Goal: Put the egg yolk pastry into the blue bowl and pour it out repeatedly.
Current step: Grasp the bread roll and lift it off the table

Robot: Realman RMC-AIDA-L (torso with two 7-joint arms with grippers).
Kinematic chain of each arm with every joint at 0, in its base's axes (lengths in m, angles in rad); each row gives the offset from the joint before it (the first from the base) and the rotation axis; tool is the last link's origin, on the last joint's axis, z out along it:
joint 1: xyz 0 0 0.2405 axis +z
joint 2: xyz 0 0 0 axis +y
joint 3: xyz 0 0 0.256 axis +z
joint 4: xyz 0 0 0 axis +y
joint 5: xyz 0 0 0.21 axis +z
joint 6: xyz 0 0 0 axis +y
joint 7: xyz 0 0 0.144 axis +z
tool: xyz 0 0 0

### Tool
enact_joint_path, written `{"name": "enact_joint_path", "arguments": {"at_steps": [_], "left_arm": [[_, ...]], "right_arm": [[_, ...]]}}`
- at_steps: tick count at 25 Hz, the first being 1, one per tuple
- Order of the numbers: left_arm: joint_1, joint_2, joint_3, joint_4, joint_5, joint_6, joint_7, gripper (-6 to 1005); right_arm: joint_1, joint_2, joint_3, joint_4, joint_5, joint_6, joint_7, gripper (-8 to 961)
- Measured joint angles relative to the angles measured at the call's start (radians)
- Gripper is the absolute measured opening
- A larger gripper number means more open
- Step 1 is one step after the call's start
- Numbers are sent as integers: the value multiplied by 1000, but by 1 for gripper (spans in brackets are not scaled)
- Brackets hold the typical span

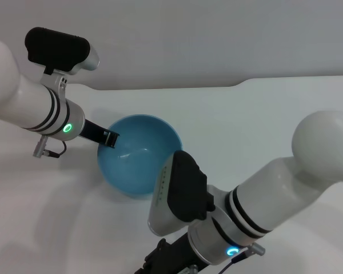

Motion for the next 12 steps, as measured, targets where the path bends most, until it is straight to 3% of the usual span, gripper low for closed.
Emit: {"name": "enact_joint_path", "arguments": {"at_steps": [12], "left_arm": [[-2,0,1,0,-2,0,0,12]], "right_arm": [[9,2,-69,92,148,96,-97,491]]}}
